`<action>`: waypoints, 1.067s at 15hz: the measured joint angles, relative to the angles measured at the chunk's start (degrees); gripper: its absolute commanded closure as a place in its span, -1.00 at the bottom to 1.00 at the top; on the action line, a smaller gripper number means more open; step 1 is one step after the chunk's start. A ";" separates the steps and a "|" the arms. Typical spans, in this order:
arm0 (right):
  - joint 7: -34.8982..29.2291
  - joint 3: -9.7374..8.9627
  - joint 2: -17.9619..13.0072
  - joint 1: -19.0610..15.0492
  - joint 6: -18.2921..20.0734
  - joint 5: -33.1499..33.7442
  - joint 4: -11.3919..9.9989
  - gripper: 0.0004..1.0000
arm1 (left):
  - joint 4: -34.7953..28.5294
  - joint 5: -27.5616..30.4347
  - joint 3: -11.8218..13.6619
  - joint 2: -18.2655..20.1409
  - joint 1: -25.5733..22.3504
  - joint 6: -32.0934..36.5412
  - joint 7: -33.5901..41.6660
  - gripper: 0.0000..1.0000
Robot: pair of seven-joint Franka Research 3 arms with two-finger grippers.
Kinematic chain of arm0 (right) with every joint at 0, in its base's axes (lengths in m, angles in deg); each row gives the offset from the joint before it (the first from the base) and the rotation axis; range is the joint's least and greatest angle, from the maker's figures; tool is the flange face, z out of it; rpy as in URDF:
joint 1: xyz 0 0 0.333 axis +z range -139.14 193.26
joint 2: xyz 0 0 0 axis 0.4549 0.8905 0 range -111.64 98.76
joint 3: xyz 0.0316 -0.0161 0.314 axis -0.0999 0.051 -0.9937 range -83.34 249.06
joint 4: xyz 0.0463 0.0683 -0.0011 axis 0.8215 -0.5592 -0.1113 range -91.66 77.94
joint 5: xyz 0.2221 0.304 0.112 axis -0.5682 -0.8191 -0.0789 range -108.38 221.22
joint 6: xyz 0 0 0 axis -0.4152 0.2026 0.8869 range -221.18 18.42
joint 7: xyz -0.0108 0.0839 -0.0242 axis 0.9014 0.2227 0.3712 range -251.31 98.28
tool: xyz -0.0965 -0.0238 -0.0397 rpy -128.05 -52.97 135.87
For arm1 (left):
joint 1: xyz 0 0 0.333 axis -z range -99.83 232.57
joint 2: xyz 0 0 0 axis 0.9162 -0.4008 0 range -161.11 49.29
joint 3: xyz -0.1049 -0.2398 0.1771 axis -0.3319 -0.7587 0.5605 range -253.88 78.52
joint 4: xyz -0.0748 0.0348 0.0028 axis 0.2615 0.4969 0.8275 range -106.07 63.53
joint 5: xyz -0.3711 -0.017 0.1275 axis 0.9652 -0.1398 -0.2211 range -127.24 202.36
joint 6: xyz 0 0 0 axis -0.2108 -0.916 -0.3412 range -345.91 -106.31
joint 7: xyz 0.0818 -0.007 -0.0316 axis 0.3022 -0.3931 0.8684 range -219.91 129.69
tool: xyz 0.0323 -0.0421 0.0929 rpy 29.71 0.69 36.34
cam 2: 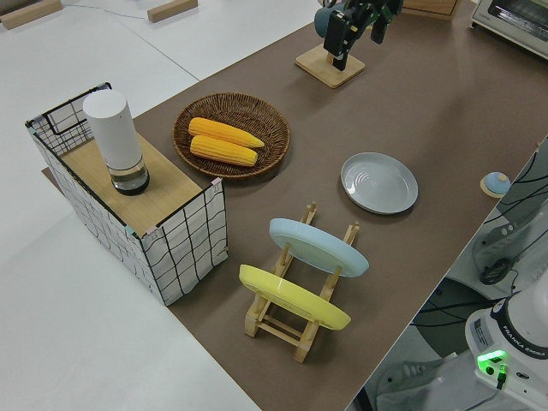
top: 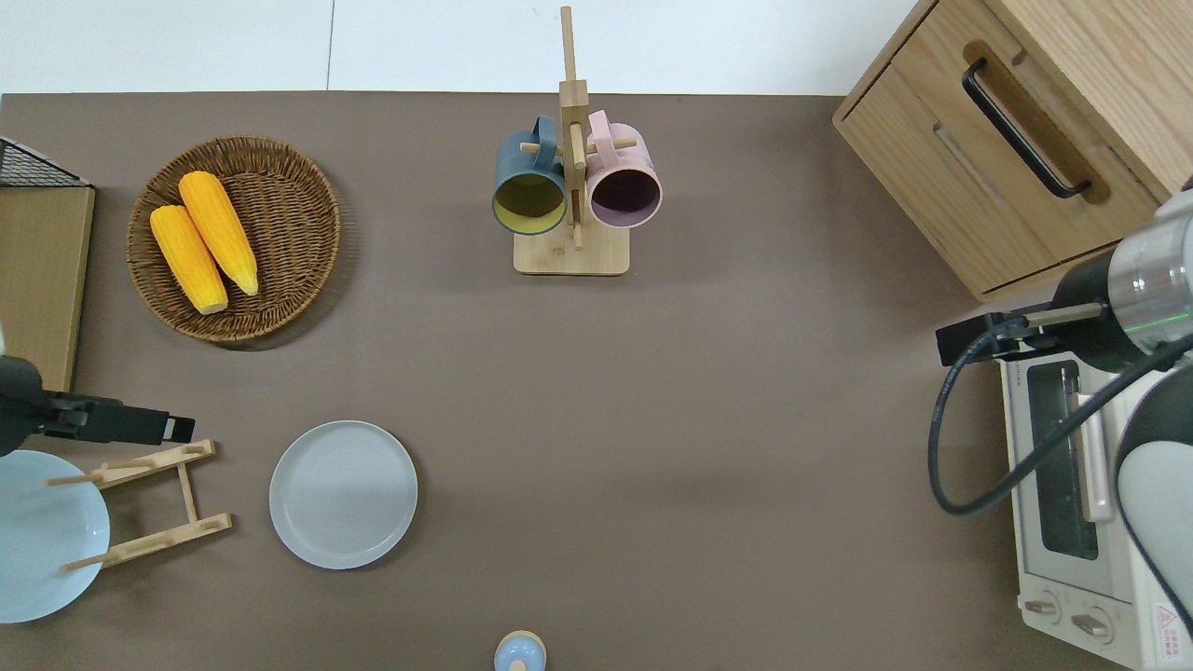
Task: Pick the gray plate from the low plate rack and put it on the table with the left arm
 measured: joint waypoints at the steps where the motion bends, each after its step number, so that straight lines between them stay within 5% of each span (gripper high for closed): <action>1: 0.00 0.00 0.00 0.00 0.00 0.00 0.00 -0.97 | 1.02 -1.05 -0.20 -0.02 0.01 0.22 -0.58 -1.00; 5: 0.00 0.00 0.00 0.00 0.00 0.00 0.00 -0.97 | 3.87 -3.79 -0.35 -0.05 0.01 2.24 -2.09 -1.00; 9: 0.00 0.00 0.00 0.00 0.00 0.00 0.00 -0.97 | 4.02 -6.97 -3.54 -0.16 0.06 2.31 -3.59 -1.00; 16: 0.00 0.00 0.00 0.00 0.00 0.00 0.00 -0.97 | 4.42 -7.10 -2.29 0.15 -0.08 2.40 -3.99 -1.00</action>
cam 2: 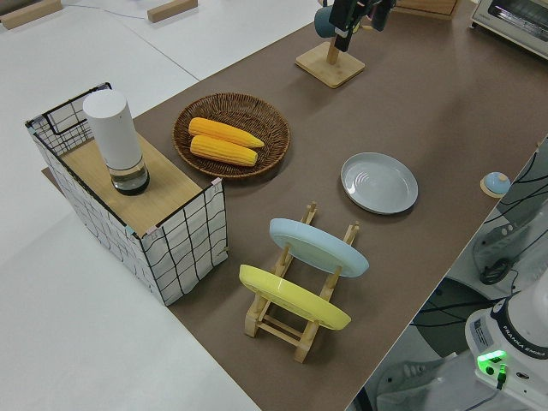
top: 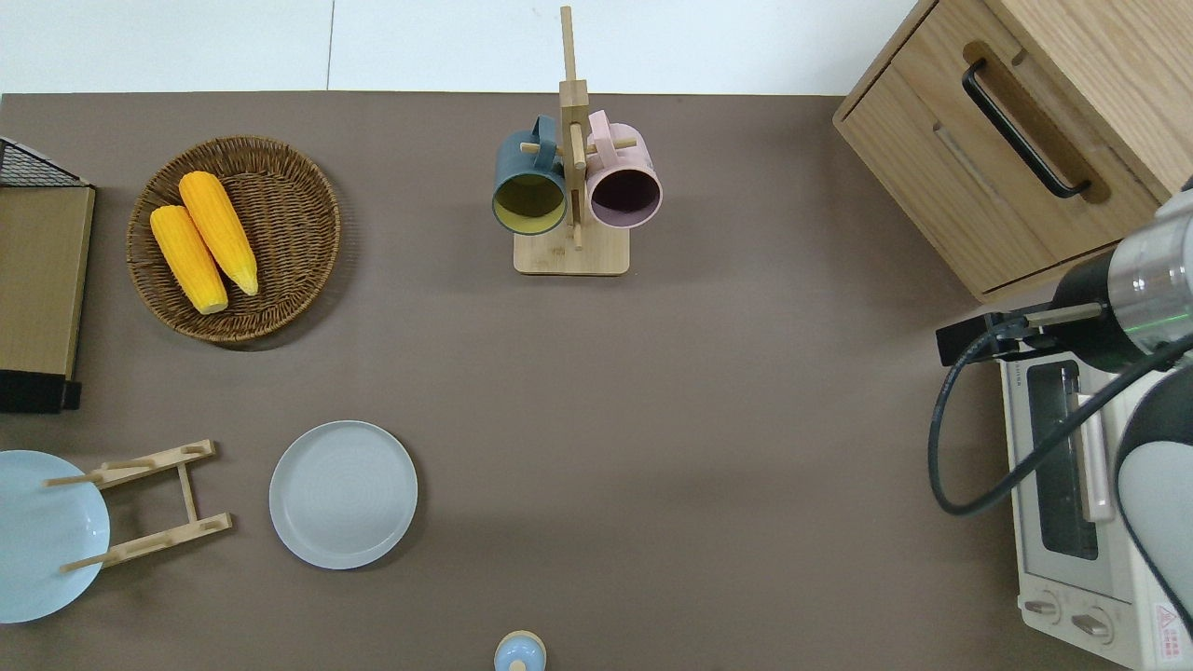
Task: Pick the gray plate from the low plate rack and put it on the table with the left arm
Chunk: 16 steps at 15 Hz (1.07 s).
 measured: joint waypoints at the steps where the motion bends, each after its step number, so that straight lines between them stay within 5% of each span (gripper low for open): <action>1: 0.00 0.00 0.00 0.00 0.00 0.00 0.00 -0.97 | 0.04 0.00 1.27 0.04 0.84 0.07 0.00 -1.00; 5: 0.00 0.00 0.00 0.00 0.00 0.00 0.00 -0.97 | 0.04 0.03 12.72 -0.13 11.87 0.34 0.09 -1.00; 8: 0.00 0.00 0.00 0.00 0.00 0.00 0.00 -0.97 | 0.03 0.03 18.71 -0.97 18.70 -0.45 0.14 -1.00; 16: 0.00 0.00 0.00 0.00 0.00 0.00 0.00 -0.97 | -0.48 0.03 20.59 -3.06 22.85 -5.52 0.16 -1.00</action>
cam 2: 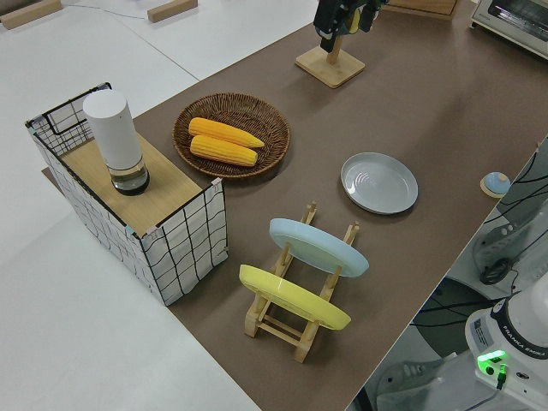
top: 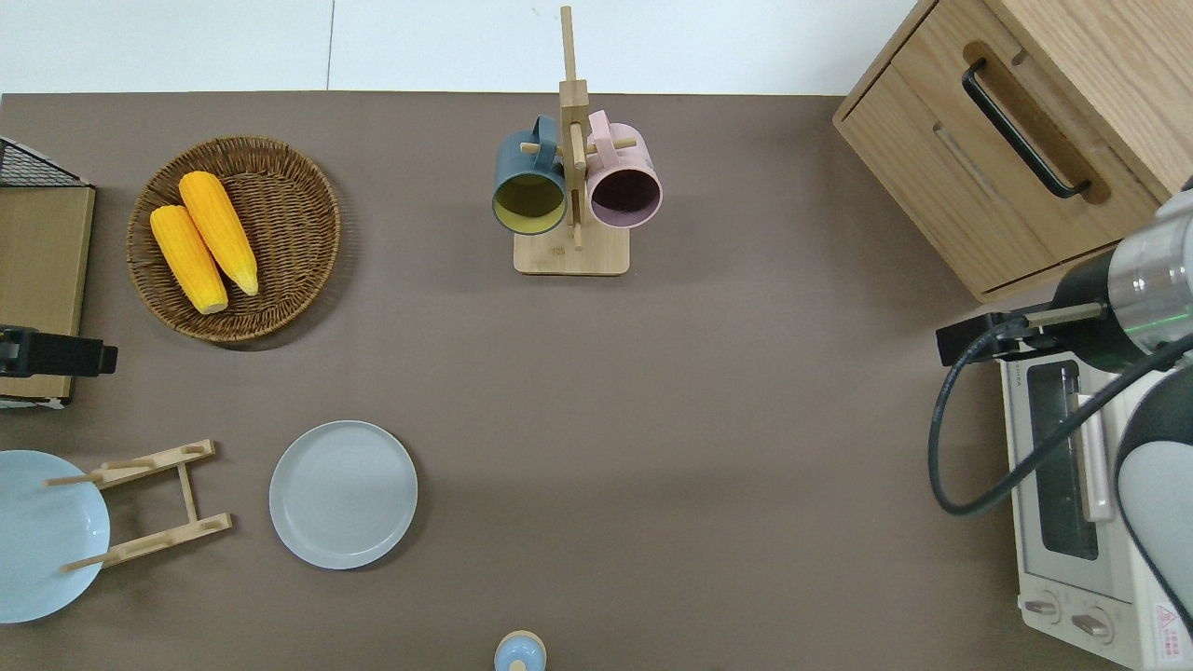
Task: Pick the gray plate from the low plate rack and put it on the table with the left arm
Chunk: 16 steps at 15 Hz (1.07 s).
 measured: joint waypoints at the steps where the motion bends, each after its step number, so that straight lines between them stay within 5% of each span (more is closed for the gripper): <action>1: 0.00 0.00 0.00 0.00 0.00 0.00 0.00 -0.97 | -0.23 0.00 -0.04 -0.08 0.04 -0.82 0.03 -1.00; 16: 0.00 0.00 0.00 0.00 0.00 0.00 0.00 -0.97 | -0.53 -1.44 0.54 0.01 0.10 -0.61 5.15 -1.00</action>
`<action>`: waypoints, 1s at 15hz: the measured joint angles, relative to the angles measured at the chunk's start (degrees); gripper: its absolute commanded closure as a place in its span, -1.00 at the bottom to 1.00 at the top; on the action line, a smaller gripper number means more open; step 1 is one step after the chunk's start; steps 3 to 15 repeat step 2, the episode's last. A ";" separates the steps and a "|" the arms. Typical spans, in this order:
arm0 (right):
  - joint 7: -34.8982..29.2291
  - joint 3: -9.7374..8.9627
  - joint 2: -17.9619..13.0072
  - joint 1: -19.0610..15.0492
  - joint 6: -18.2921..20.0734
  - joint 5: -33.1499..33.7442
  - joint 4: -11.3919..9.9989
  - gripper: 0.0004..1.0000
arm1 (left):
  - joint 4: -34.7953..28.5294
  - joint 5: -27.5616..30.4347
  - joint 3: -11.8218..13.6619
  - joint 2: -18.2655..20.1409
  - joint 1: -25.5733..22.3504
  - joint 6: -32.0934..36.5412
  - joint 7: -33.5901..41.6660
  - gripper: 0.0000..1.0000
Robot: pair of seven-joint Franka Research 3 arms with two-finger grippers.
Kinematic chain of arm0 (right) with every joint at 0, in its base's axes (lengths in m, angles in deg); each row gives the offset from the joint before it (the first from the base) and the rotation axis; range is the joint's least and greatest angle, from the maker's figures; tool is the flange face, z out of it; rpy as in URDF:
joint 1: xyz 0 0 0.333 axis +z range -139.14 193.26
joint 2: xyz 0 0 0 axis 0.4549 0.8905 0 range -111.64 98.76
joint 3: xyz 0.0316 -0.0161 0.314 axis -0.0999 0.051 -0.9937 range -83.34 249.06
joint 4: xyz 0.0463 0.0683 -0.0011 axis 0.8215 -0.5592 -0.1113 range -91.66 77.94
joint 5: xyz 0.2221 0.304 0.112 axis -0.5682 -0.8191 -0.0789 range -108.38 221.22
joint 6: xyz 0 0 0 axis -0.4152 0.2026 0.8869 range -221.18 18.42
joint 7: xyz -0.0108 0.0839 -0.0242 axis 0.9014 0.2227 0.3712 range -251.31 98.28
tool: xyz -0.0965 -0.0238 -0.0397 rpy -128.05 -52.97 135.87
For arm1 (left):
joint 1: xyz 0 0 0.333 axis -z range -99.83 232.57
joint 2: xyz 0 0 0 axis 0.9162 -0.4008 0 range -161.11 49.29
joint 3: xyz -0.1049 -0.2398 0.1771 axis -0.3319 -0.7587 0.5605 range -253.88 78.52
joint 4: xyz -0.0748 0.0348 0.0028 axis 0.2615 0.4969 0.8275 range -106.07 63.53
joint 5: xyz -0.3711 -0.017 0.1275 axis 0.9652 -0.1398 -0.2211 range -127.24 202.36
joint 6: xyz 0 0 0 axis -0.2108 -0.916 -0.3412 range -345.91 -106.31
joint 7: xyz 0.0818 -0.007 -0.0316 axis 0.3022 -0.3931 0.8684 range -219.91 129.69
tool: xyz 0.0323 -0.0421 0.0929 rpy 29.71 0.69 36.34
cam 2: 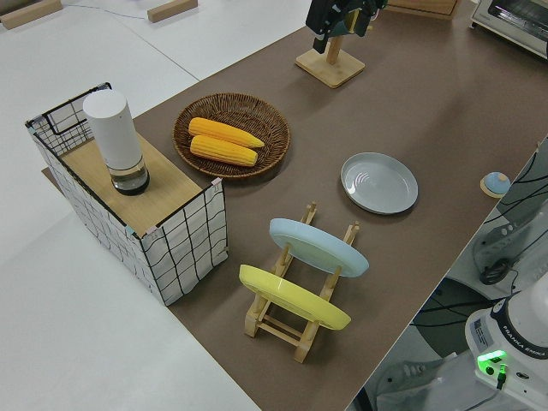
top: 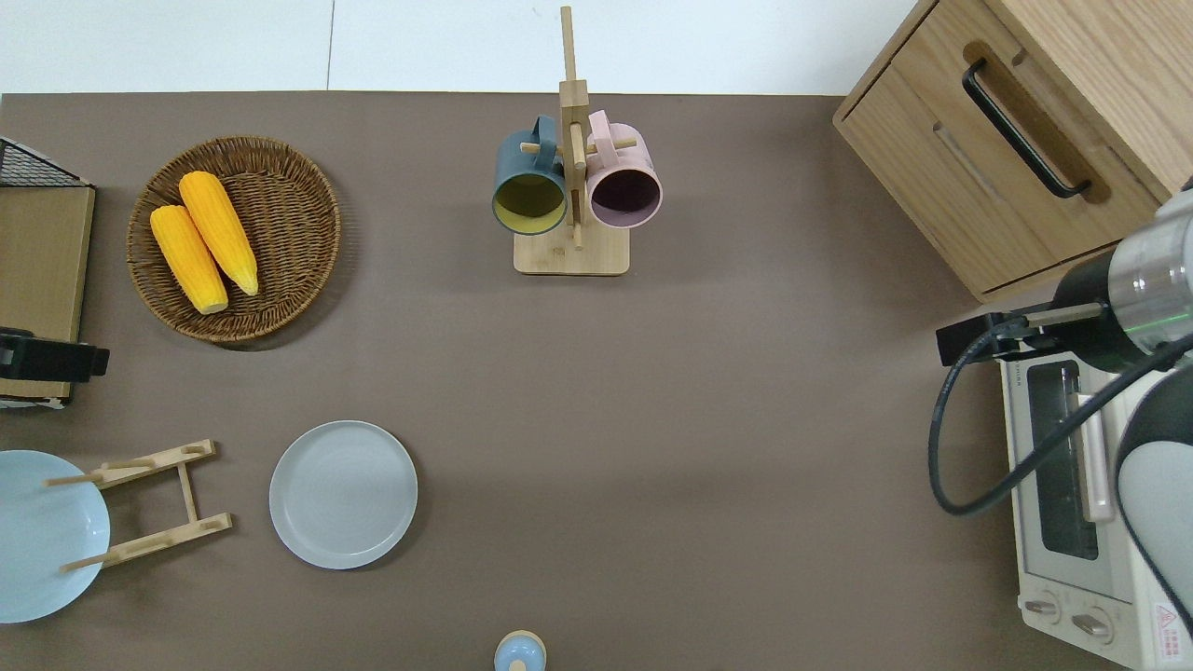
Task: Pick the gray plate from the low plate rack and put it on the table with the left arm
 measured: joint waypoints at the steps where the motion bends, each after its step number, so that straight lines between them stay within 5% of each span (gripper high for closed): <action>1: 0.00 0.00 0.00 0.00 0.00 0.00 0.00 -0.97 | 0.00 -0.04 0.04 0.00 0.00 0.00 0.38 -1.00; 15: 0.00 0.00 0.00 0.00 0.00 0.00 0.00 -0.97 | 0.00 -0.05 0.05 0.00 0.00 0.00 0.53 -1.00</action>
